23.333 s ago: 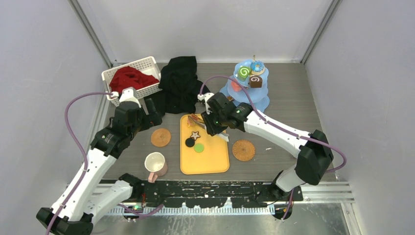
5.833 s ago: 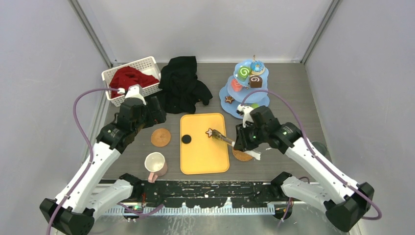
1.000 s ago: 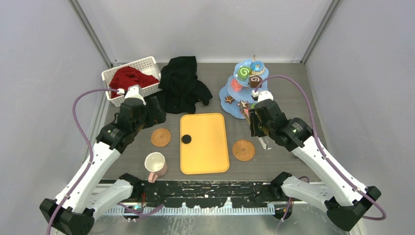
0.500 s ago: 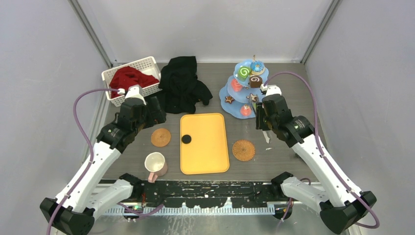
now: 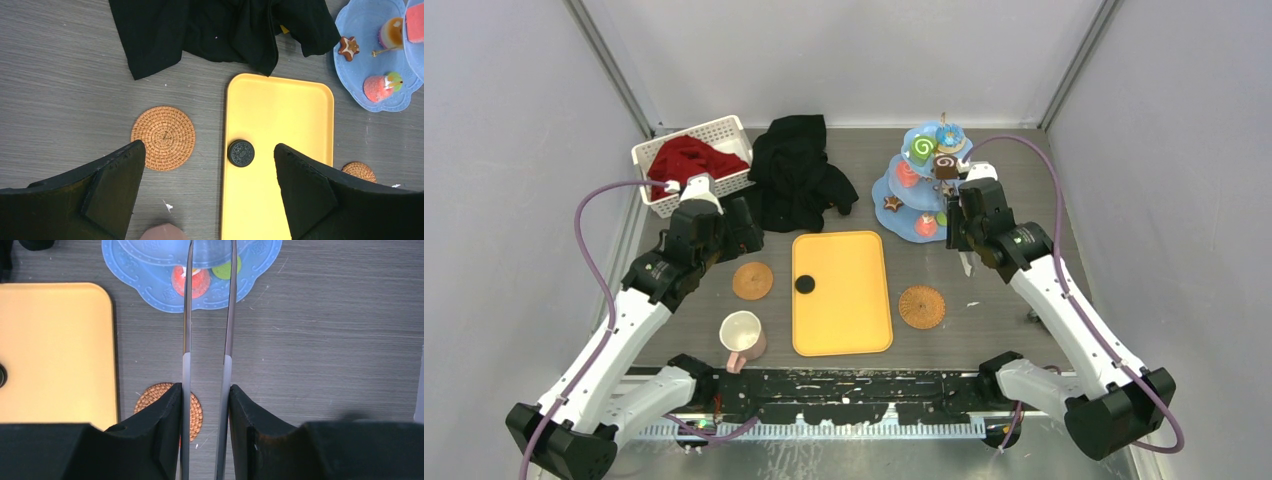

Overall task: Serve the afternoon tea
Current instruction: Place the desert on the desert table.

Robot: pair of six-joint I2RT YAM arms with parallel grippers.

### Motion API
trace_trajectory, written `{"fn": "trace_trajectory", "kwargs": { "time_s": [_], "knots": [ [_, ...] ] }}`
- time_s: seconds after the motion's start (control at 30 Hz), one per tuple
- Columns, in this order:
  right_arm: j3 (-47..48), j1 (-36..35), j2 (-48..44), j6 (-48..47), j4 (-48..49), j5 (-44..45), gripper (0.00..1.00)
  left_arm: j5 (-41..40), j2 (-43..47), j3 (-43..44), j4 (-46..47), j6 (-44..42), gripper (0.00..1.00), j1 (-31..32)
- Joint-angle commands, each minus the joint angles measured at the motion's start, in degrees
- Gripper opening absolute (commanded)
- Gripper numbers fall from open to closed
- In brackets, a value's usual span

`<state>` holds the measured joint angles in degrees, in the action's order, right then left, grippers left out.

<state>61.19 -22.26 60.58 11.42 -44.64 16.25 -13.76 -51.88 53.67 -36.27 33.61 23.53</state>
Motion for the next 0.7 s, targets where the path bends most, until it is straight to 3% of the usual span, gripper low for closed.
{"fn": "trace_trajectory", "kwargs": {
  "time_s": [0.0, 0.37, 0.53, 0.67],
  "knots": [
    [1.0, 0.6, 0.8, -0.4, 7.0, -1.5, 0.26, -0.3, 0.4, 1.0, 2.7, -0.7, 0.99, -0.2],
    [0.1, 1.0, 1.0, 0.6, 6.3, -1.4, 0.44, 0.0, -0.7, 1.6, 2.9, -1.2, 0.99, -0.2],
    [0.0, 1.1, 0.6, 0.7, 6.1, -1.6, 0.48, -0.4, -0.5, 1.5, 3.4, -1.2, 0.99, -0.2],
    [0.4, 1.0, 0.1, 0.7, 5.6, -1.5, 0.45, -0.4, -0.5, 1.5, 3.1, -1.3, 0.99, -0.2]
  ]
}}
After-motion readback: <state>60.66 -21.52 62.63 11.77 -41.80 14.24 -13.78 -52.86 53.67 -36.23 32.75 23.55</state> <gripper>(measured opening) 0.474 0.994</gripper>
